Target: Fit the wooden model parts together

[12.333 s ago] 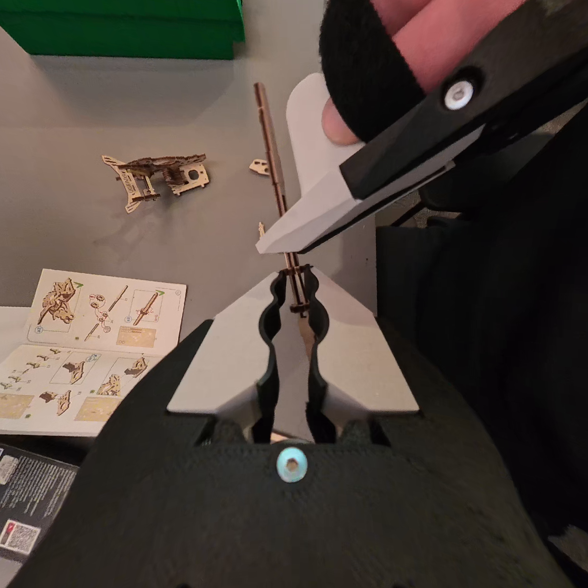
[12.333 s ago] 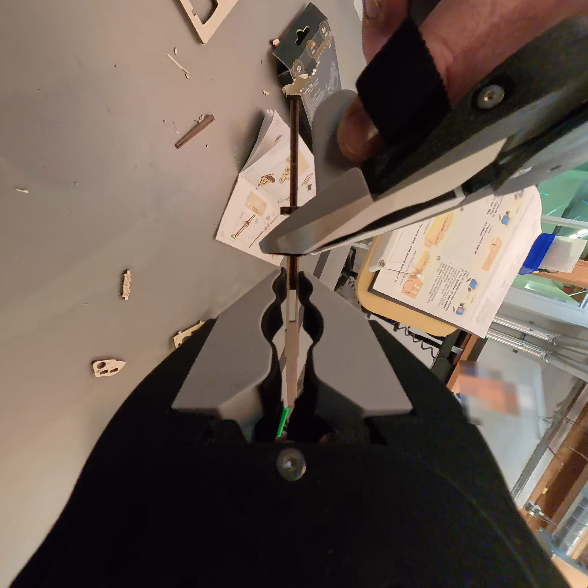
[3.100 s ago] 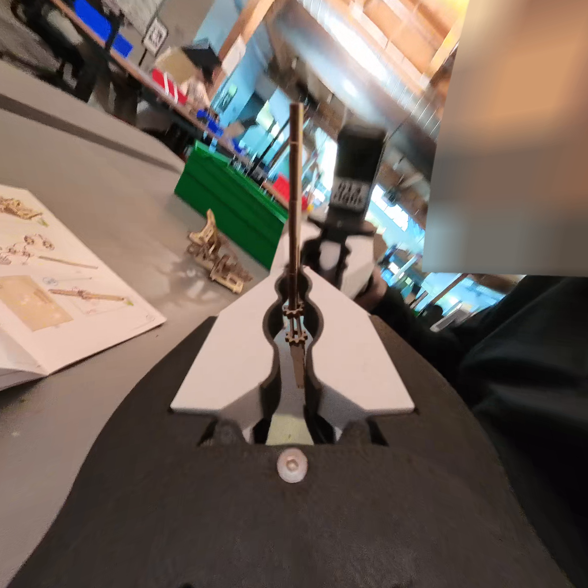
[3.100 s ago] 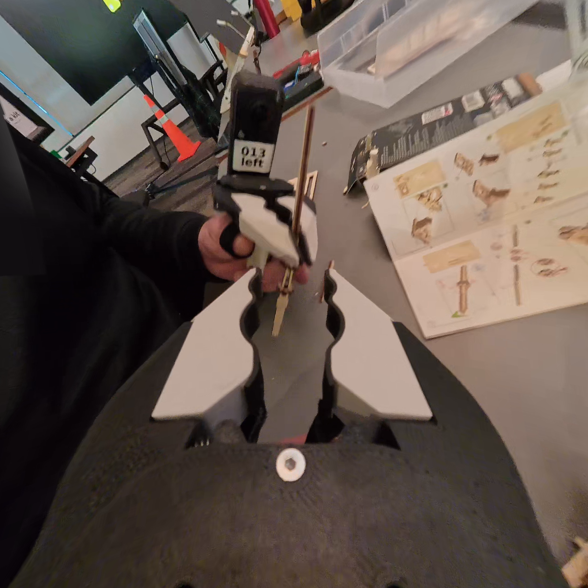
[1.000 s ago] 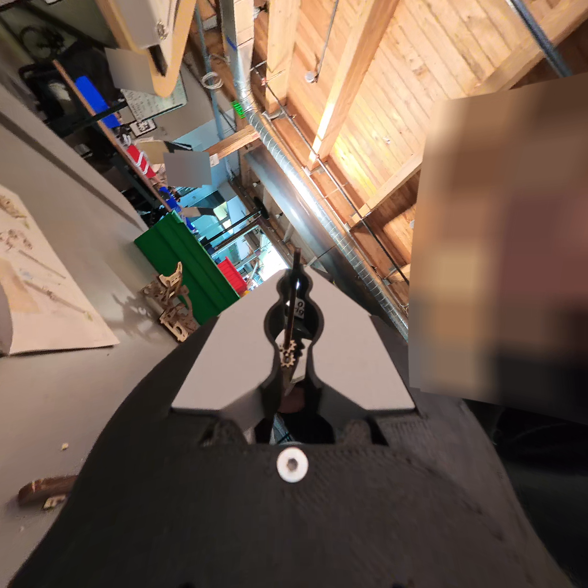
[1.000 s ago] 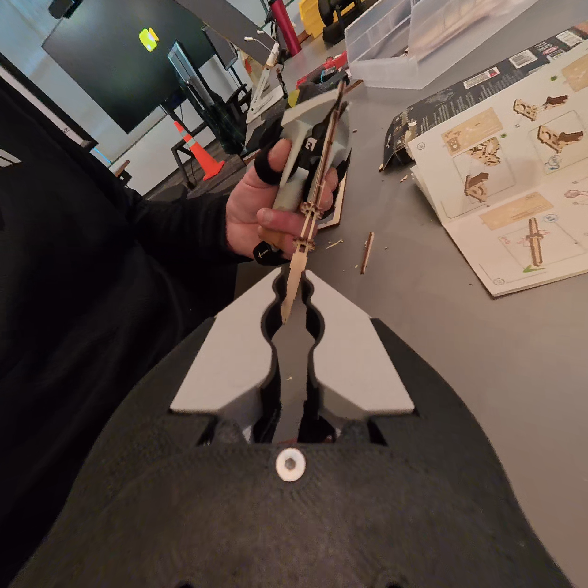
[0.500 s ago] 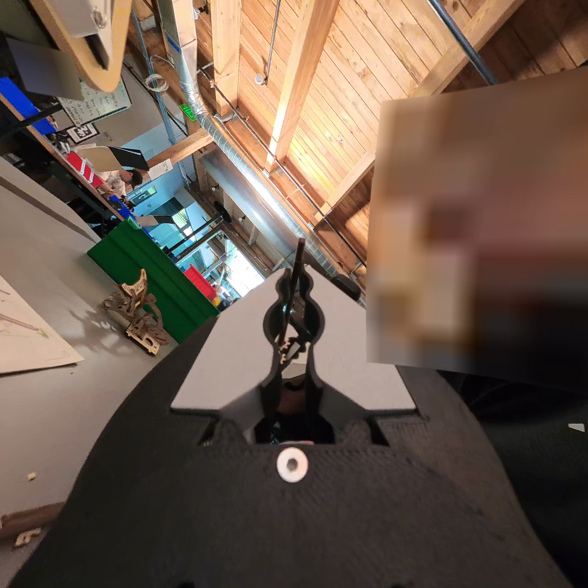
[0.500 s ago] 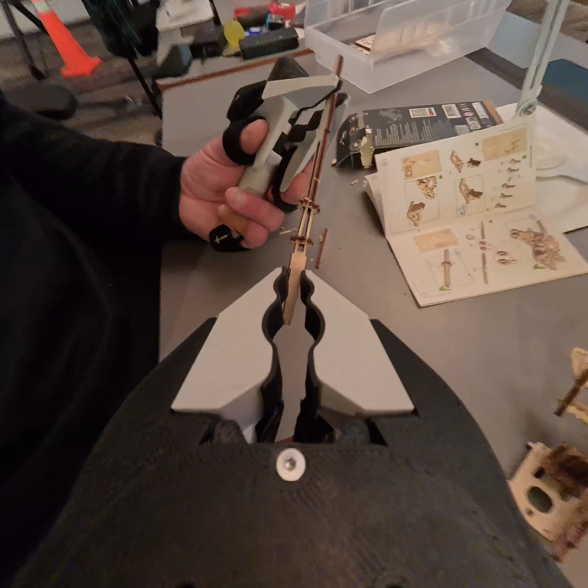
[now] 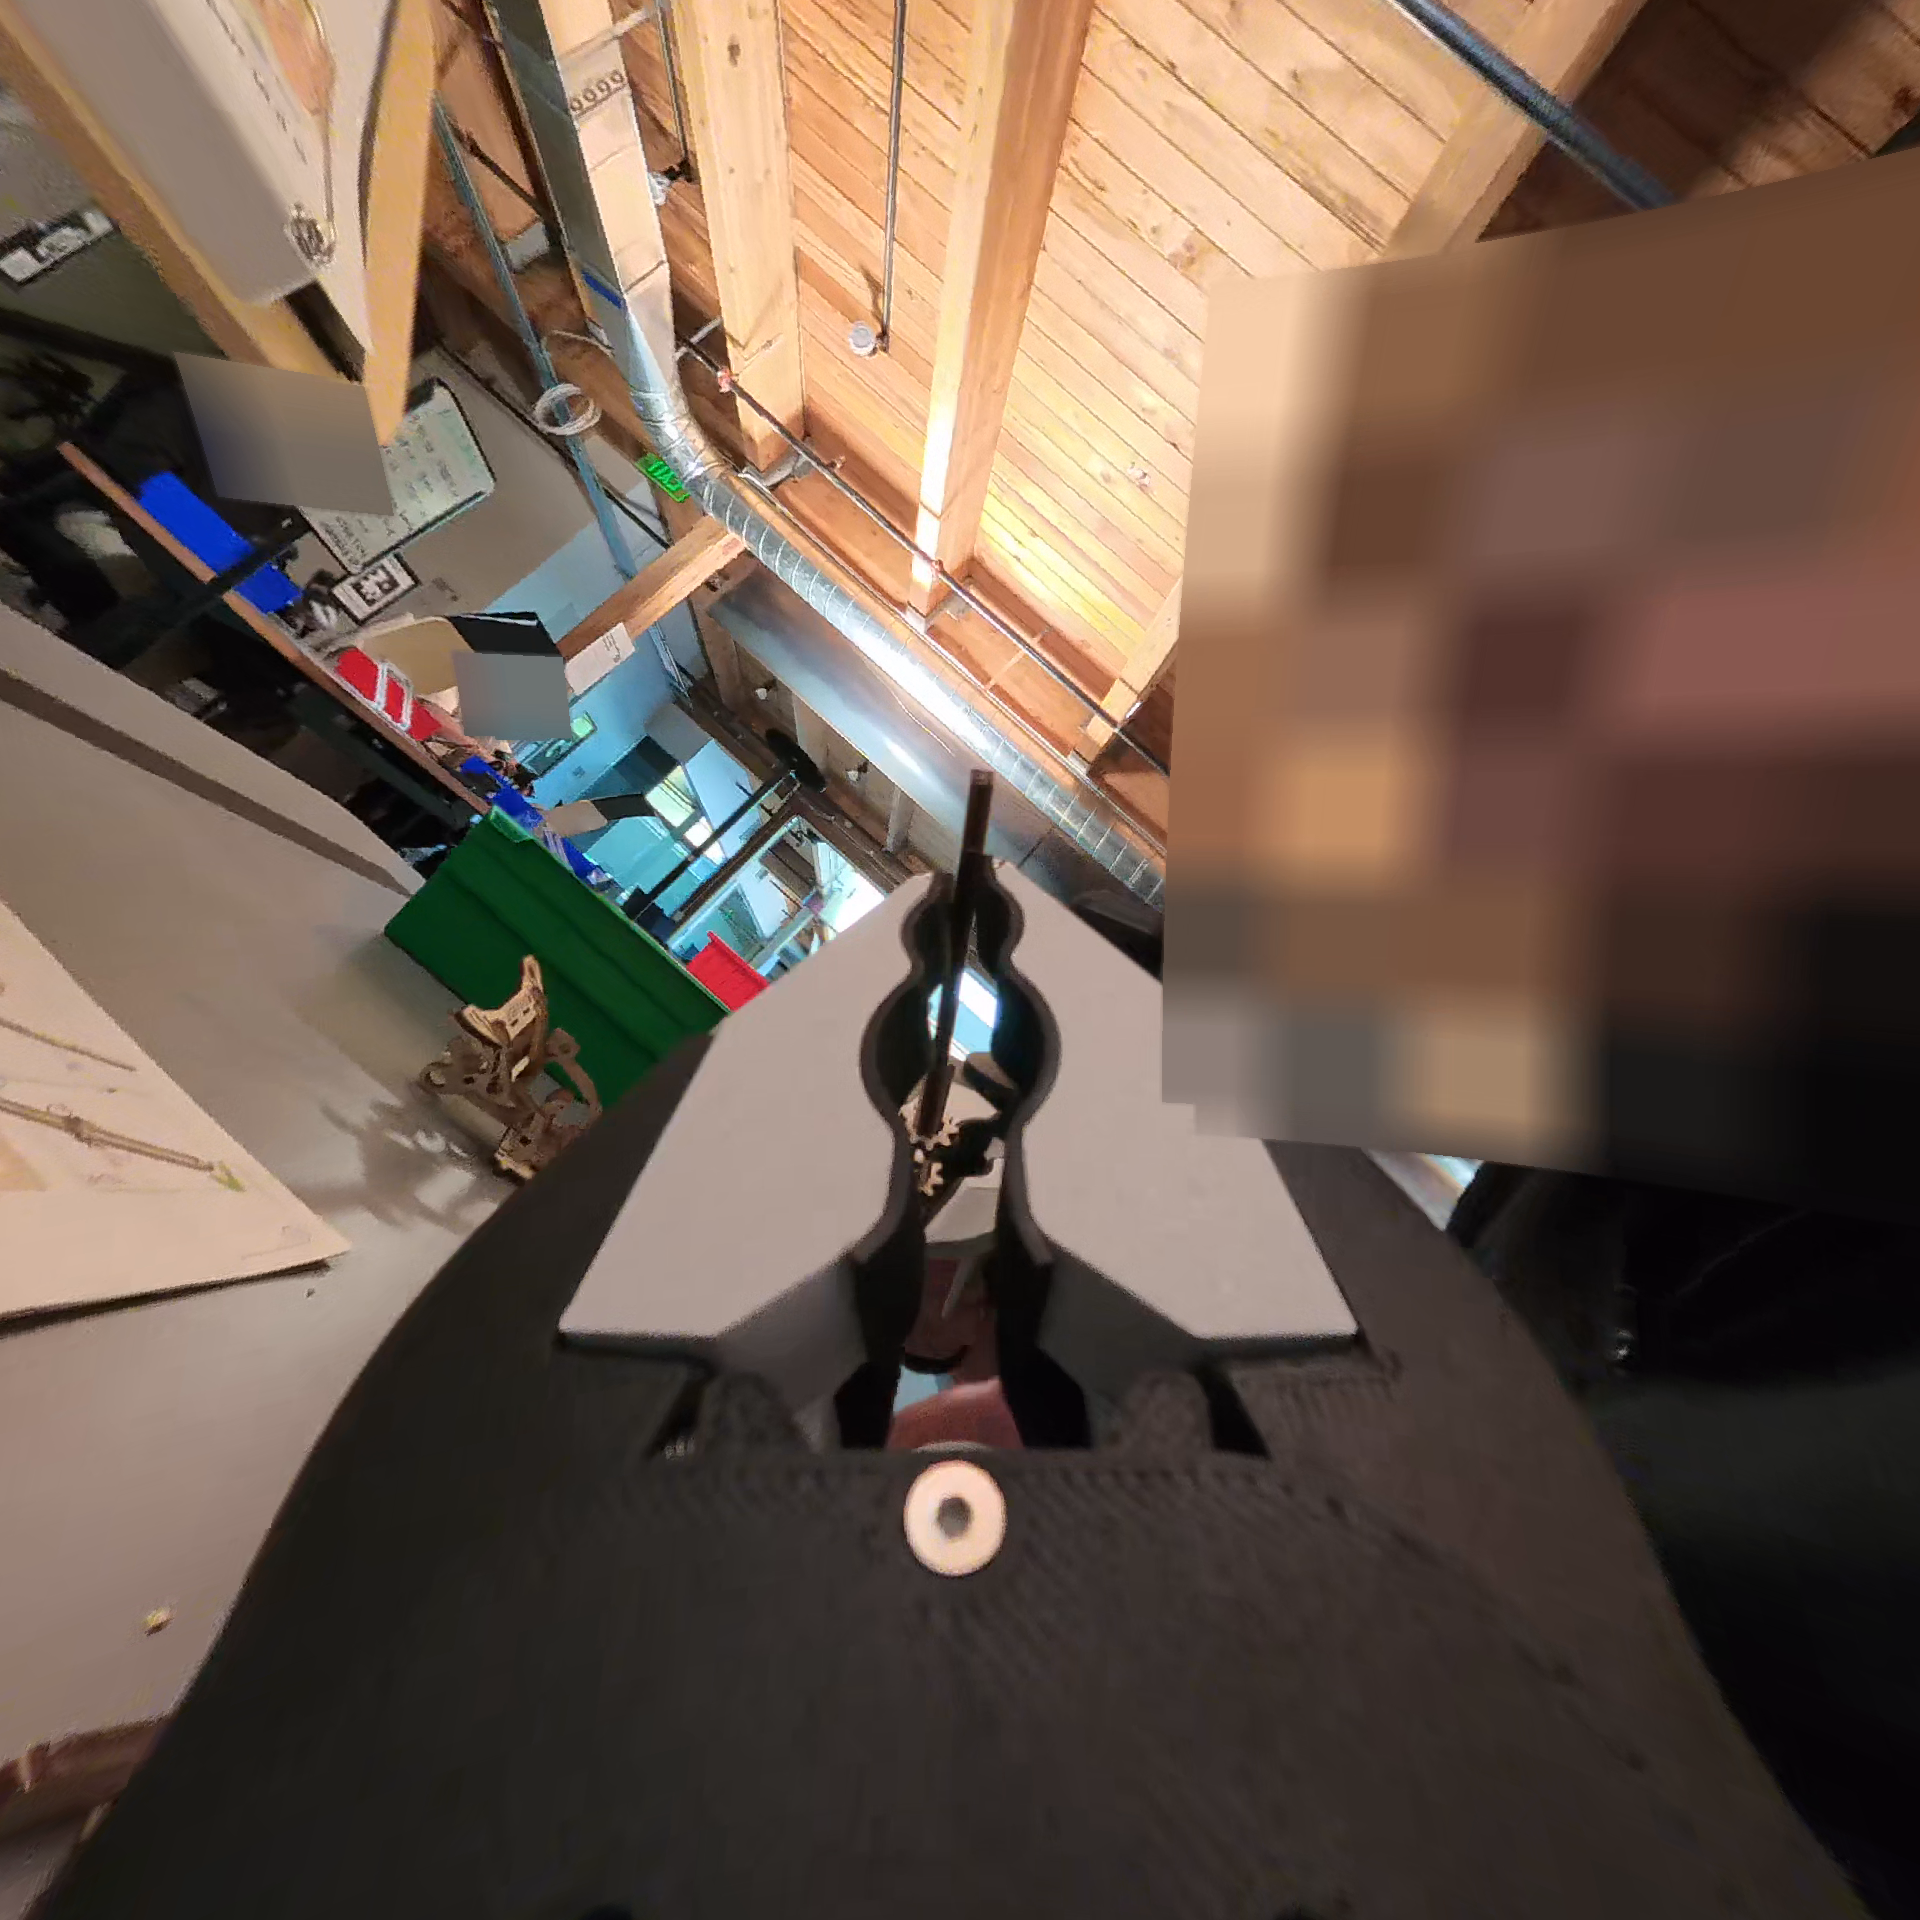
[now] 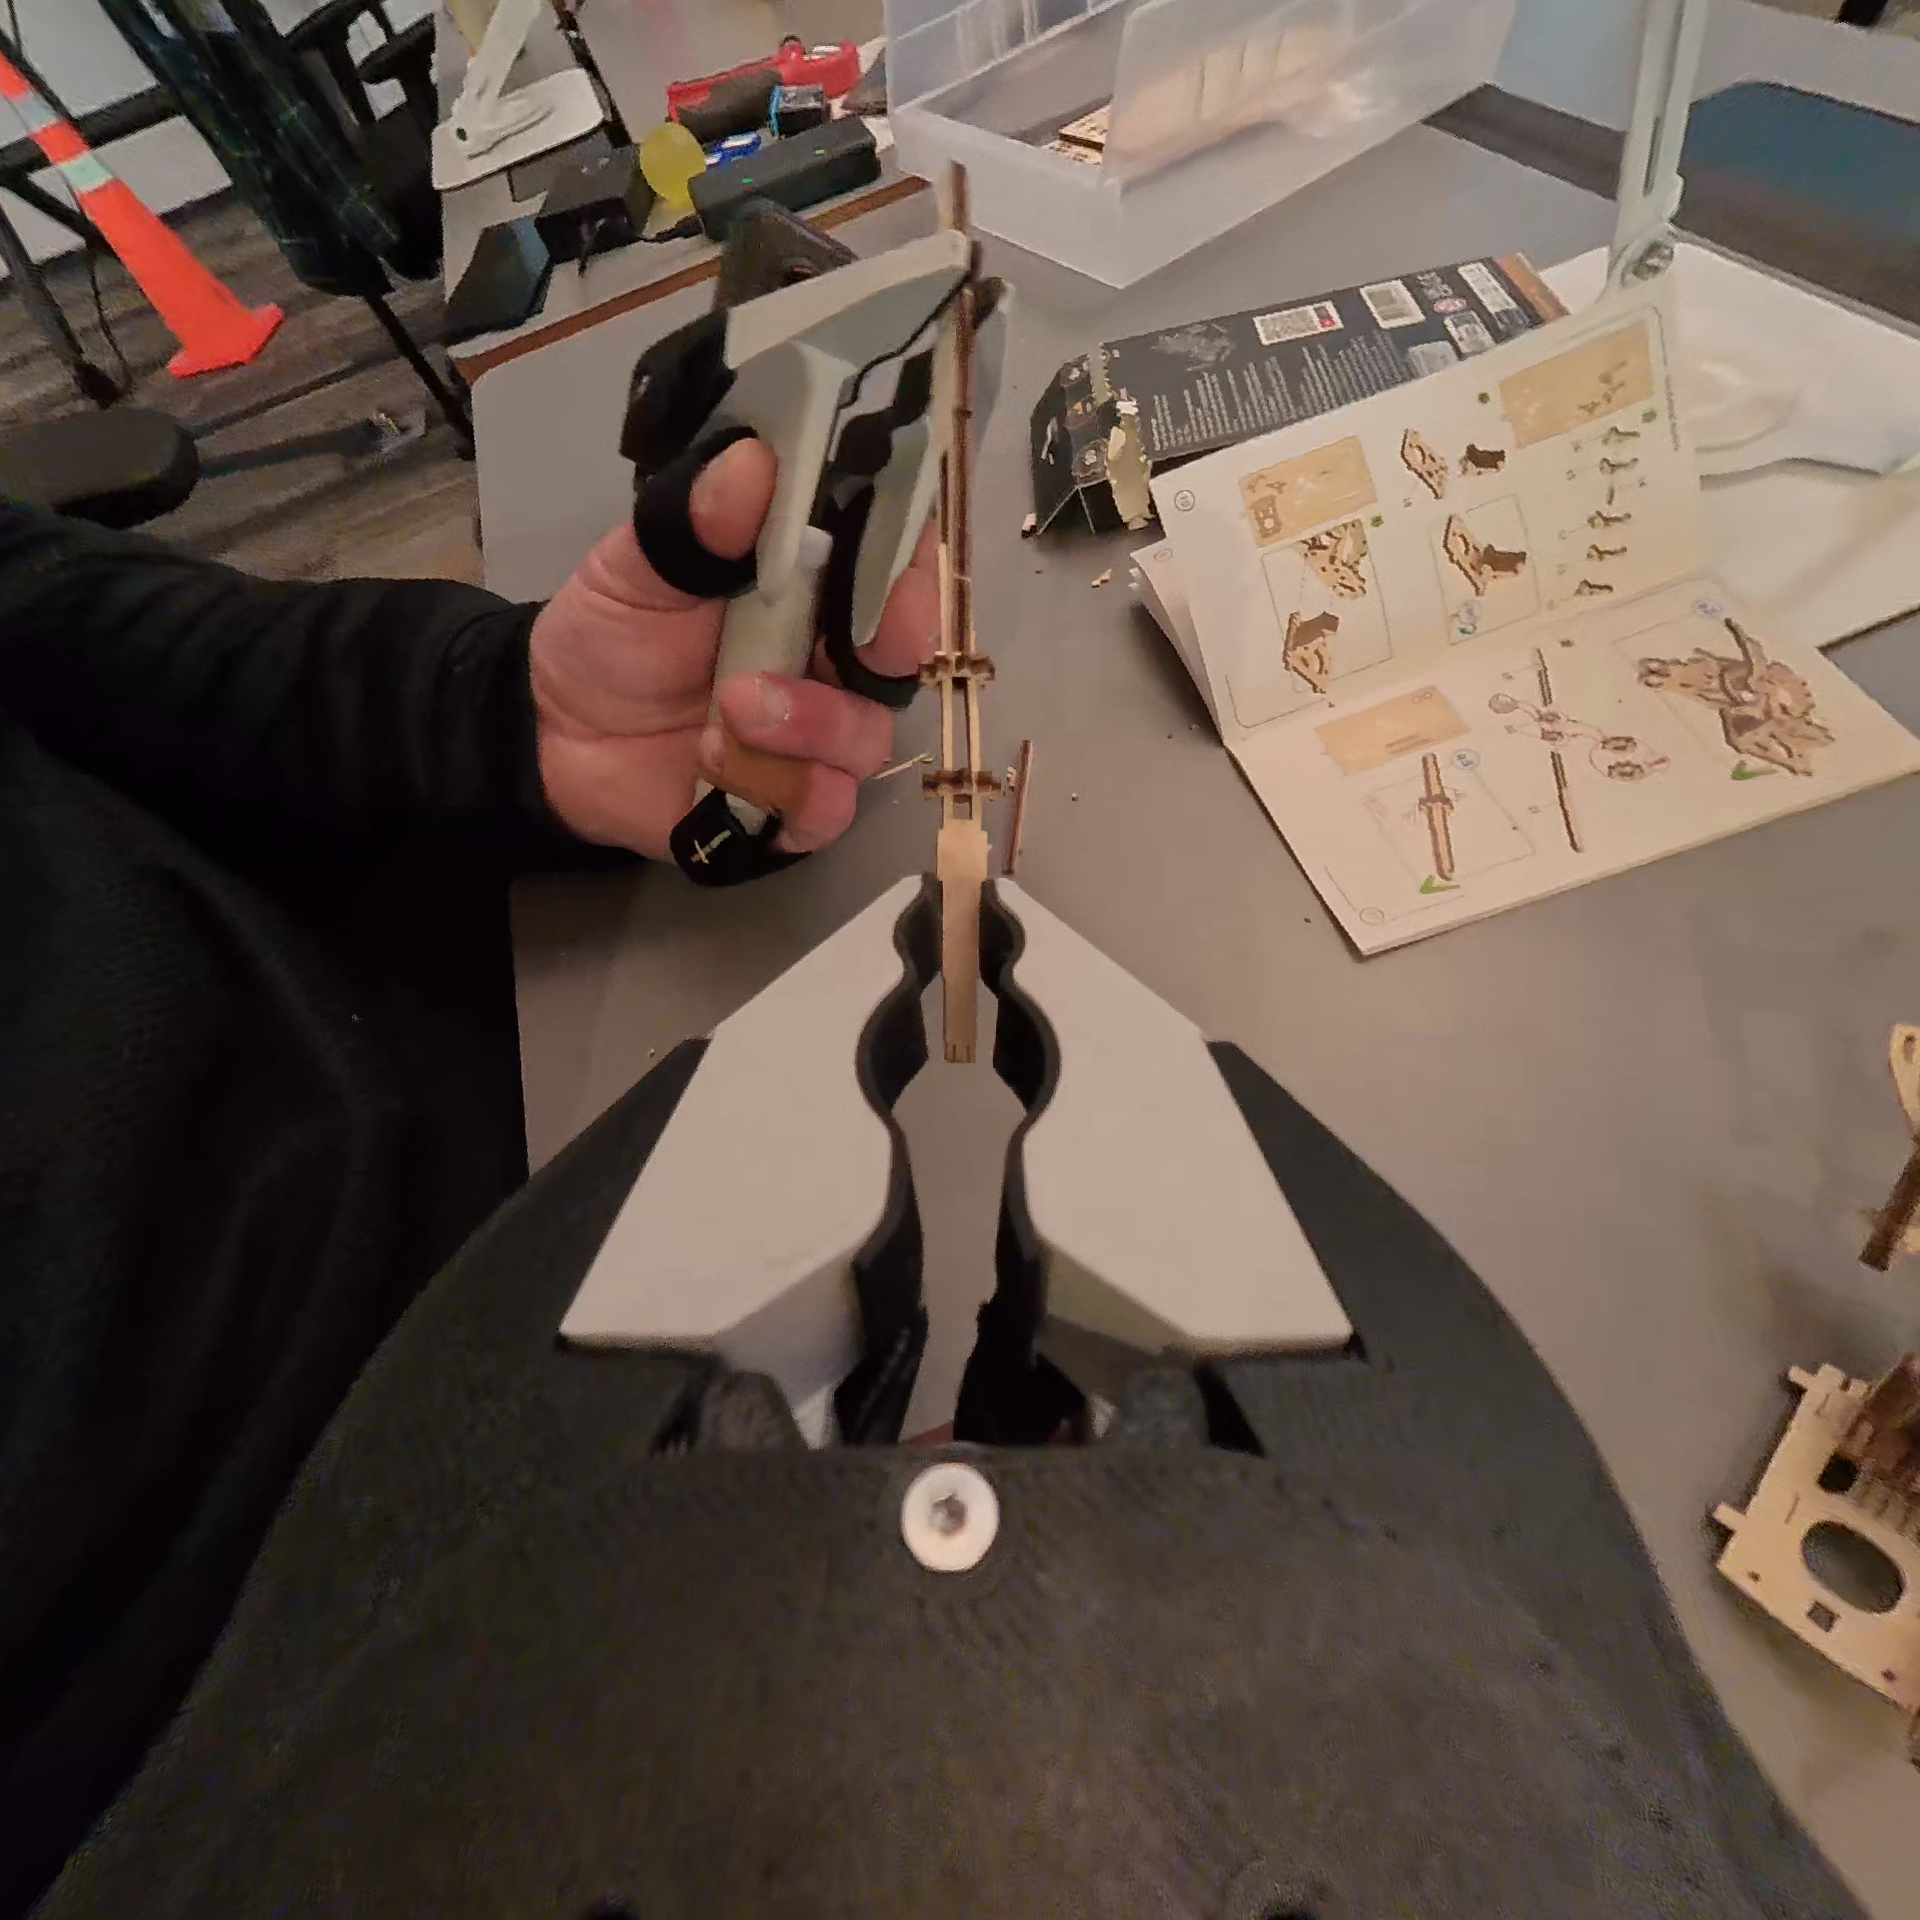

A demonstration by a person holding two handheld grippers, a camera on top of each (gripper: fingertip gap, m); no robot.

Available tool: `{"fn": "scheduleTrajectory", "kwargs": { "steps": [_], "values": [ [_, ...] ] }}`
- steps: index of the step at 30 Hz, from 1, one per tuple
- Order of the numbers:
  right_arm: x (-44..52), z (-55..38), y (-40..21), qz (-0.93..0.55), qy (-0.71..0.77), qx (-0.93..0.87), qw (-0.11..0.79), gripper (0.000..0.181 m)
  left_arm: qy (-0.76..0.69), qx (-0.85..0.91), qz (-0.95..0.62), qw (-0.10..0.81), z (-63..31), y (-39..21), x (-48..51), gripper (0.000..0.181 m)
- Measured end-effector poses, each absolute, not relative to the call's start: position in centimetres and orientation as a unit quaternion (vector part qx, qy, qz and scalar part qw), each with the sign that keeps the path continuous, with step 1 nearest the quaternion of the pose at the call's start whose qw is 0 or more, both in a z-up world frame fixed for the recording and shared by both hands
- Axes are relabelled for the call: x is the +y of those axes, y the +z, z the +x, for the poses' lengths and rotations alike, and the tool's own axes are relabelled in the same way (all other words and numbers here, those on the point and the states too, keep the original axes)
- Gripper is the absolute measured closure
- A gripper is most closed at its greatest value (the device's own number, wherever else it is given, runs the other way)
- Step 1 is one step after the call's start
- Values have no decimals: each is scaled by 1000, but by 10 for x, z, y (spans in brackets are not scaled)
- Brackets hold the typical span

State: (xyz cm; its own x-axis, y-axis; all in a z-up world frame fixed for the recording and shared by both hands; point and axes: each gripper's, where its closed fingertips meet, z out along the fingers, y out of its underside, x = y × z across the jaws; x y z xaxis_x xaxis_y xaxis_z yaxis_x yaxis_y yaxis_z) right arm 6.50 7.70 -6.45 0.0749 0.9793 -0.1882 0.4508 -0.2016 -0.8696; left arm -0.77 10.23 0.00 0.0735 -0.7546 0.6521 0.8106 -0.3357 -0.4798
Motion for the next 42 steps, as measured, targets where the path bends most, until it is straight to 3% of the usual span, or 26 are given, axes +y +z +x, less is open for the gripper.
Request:
{"fn": "scheduleTrajectory", "kwargs": {
  "steps": [1,22,31,39,40,42],
  "values": [
    [78,65,-65,-664,413,-536,319,177,-673,-34,-456,581,-7,0,103,178],
    [80,63,-96,-704,506,-437,240,178,-555,-15,-561,614,7,-24,122,179],
    [77,65,-92,-689,496,-472,235,177,-617,34,-543,568,9,-19,114,179],
    [84,71,-76,-652,417,-543,325,177,-637,36,-513,574,1,-11,110,180],
    [85,71,-74,-650,412,-547,329,176,-638,39,-515,571,3,-11,110,180],
    [85,73,-78,-652,401,-557,320,157,-629,46,-524,572,6,-12,110,181]
  ]
}}
